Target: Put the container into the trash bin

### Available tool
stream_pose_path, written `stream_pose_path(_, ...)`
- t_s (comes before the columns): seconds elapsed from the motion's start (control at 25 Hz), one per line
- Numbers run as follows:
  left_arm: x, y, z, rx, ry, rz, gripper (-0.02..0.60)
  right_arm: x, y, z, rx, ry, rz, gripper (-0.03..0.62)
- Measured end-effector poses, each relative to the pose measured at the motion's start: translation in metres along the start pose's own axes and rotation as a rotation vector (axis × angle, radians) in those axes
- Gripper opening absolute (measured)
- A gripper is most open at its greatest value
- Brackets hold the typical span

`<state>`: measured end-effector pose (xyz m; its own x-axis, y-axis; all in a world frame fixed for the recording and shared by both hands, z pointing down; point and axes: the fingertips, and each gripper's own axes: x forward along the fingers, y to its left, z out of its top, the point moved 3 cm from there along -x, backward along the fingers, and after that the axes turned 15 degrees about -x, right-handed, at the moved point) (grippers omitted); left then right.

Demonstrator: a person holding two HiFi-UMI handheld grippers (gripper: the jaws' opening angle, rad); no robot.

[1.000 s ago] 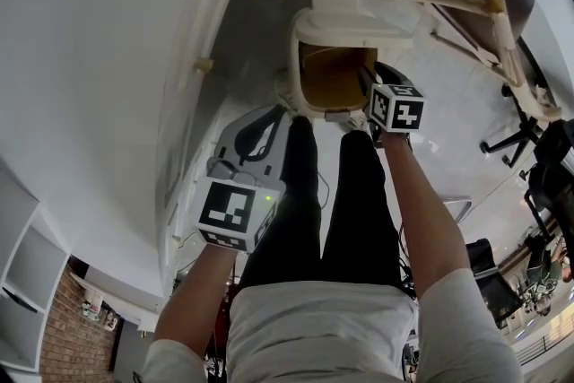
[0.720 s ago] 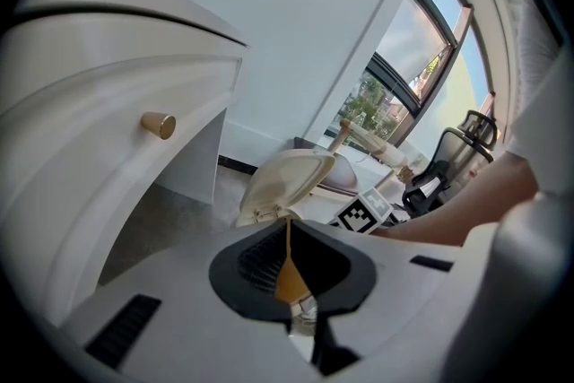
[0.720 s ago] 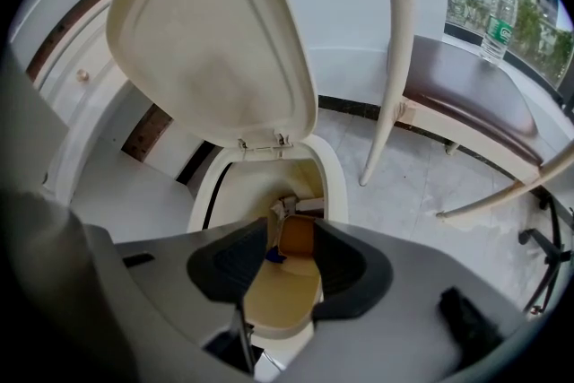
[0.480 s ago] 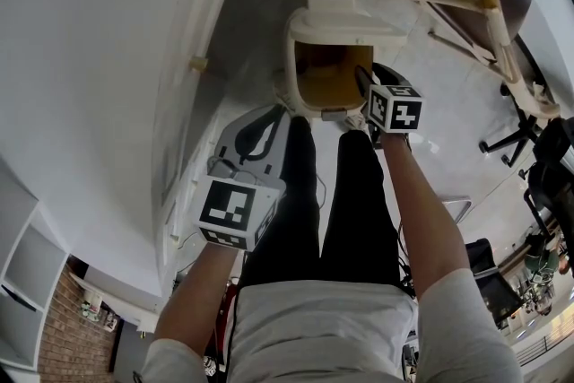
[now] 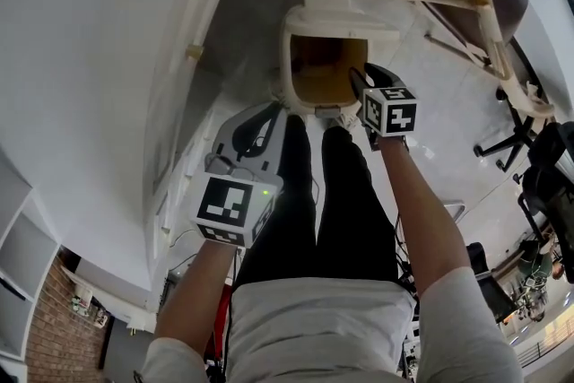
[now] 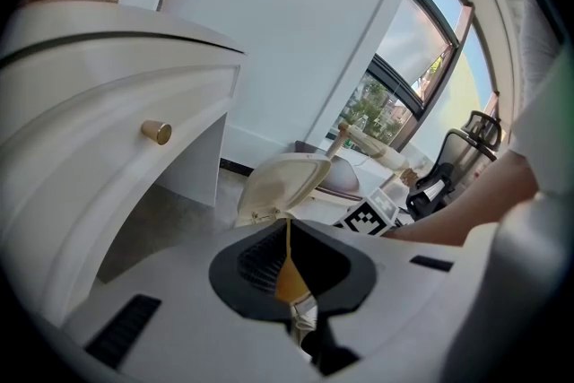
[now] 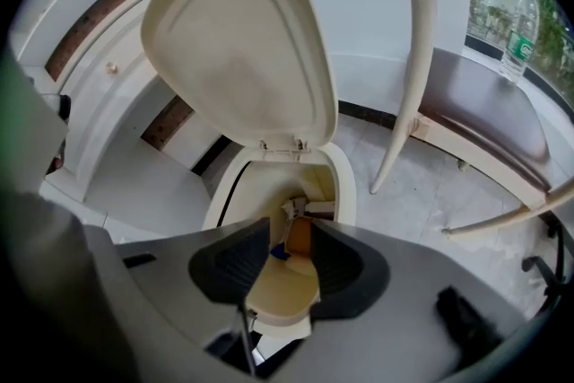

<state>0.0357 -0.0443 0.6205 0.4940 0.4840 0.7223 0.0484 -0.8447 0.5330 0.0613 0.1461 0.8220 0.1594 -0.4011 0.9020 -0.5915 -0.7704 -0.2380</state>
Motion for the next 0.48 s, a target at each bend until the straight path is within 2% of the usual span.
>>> stream_pose_path(0.24,-0.013,-0.016,0.007,-0.005,-0.032,0.019,0.026,-0.023,0.012,0.015,-0.096,-0.019,0.027,0.078)
stream_pose_path(0.48,-0.035,-0.041,0.022,0.005,-0.064,0.023,0.026,-0.066,0.032,0.038,-0.189,-0.068,0.057,0.046)
